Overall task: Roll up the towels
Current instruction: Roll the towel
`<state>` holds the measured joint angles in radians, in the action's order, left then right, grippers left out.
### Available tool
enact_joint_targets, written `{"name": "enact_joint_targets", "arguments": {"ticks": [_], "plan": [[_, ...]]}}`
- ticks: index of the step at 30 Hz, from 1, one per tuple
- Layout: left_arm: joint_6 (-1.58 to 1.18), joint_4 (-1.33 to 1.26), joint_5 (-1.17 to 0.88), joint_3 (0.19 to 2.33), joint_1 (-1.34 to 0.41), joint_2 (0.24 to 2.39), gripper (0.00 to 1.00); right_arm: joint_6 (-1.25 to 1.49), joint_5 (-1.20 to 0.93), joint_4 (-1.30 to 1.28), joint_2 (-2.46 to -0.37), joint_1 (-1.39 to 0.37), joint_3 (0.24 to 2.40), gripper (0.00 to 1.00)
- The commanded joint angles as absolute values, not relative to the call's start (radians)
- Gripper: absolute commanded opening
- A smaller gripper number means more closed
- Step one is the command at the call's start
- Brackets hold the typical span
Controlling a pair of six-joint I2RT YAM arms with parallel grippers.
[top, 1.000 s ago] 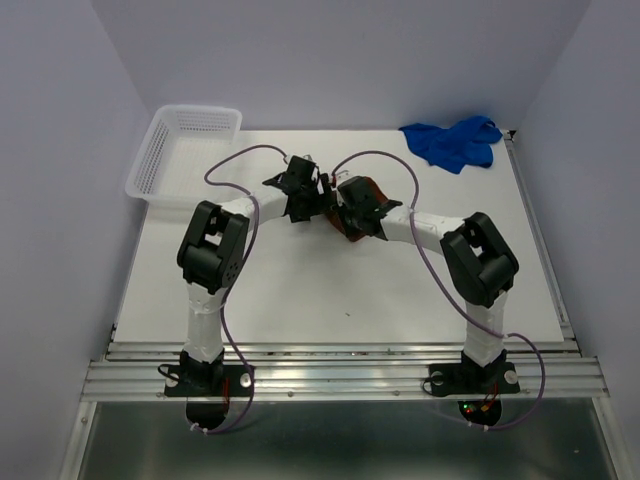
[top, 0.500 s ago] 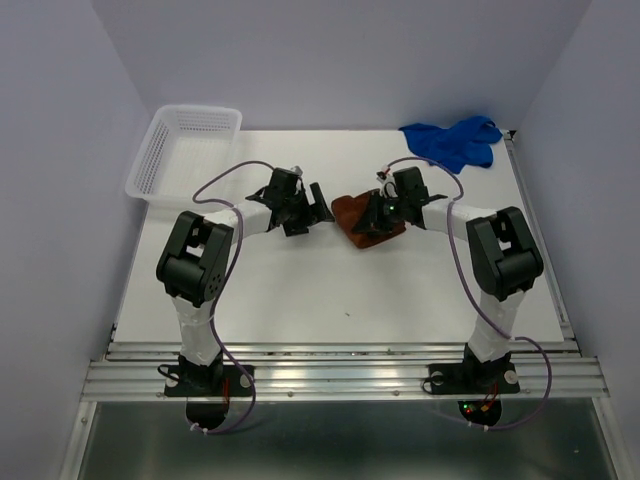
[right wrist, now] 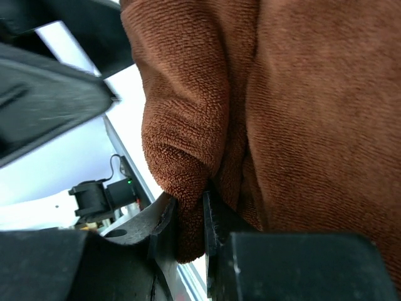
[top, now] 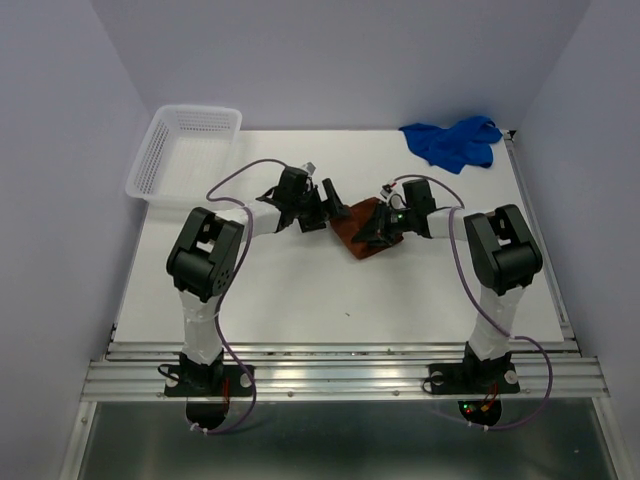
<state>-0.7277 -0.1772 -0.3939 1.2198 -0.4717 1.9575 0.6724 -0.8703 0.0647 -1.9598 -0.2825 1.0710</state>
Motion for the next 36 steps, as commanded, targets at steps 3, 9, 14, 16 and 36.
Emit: {"name": "enact_joint_targets", "arguments": {"ticks": [3,9,14,16,36], "plan": [[-0.716,-0.158,-0.374,1.330,-0.522,2.040,0.99,0.674,-0.931,0.123,-1.982,-0.268,1.051,0.01],[-0.703,-0.072,-0.273,1.443,-0.554,2.115,0.80,0.594,-0.905,0.076,-1.947,-0.268,1.022,0.10],[-0.664,0.129,-0.132,1.523,-0.584,2.134,0.16,0.441,-0.770,-0.070,-1.862,-0.268,1.037,0.34],[-0.664,0.204,-0.075,1.549,-0.589,2.135,0.04,0.378,-0.738,-0.138,-1.827,-0.268,1.048,0.44],[-0.698,0.770,-0.041,1.844,-0.583,2.229,0.00,-0.158,0.072,0.027,-1.588,-0.762,0.983,0.82]]}}
